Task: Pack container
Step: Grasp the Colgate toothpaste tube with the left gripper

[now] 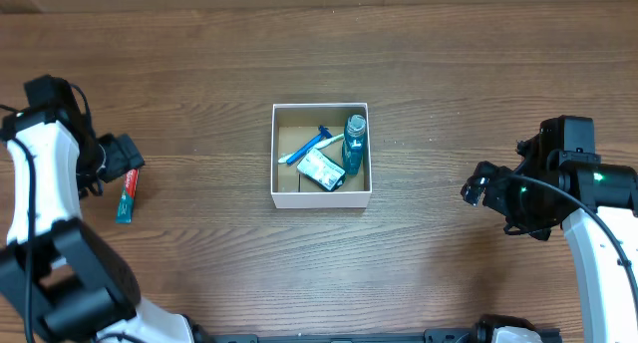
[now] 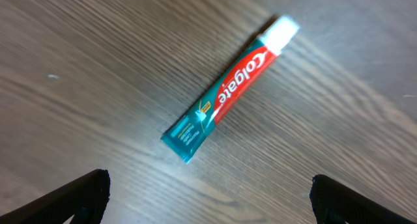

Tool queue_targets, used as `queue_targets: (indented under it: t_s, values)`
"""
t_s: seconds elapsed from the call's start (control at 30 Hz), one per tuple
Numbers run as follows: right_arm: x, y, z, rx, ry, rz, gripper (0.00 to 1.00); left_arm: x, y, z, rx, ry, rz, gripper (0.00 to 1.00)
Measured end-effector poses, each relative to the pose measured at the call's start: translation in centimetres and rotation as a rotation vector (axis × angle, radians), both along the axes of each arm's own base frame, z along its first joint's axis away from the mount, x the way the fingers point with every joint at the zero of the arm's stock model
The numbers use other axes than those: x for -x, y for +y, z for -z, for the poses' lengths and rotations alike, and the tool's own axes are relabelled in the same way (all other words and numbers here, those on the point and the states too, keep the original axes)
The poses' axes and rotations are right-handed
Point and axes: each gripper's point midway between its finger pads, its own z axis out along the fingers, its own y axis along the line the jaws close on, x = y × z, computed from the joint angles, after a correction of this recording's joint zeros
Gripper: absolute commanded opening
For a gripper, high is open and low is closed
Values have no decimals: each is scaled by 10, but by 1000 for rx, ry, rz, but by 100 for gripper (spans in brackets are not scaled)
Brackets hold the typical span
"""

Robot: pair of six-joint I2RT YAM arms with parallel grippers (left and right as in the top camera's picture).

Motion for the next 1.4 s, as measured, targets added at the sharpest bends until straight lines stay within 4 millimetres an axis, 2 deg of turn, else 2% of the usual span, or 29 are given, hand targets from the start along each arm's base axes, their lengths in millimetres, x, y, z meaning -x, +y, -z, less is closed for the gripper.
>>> queue_targets:
  t_s: [0.17, 0.27, 0.5, 0.7, 0.9, 1.0, 1.13, 1.27, 1.4]
  values:
    - [0, 0, 0, 0, 1, 0, 100, -7, 0, 61, 65, 94, 32, 100]
    - [1, 0, 0, 0, 4, 0, 100, -17, 4, 74, 58, 76, 68, 98]
    - [1, 0, 0, 0, 4, 0, 100, -38, 7, 76, 50, -2, 163, 90]
    - [1, 0, 0, 0, 4, 0, 100, -35, 0, 87, 100, 17, 195, 58]
    - [1, 0, 0, 2, 5, 0, 100, -28, -3, 88, 116, 47, 202, 39]
    - [1, 0, 0, 2, 4, 0, 100, -24, -6, 88, 128, 66, 203, 24]
    - [1, 0, 0, 2, 4, 0, 100, -20, -8, 88, 139, 78, 201, 11]
    - [1, 0, 0, 2, 4, 0, 100, -21, -8, 87, 142, 80, 200, 4]
    - [1, 0, 0, 2, 4, 0, 100, -18, -10, 85, 157, 97, 191, 4]
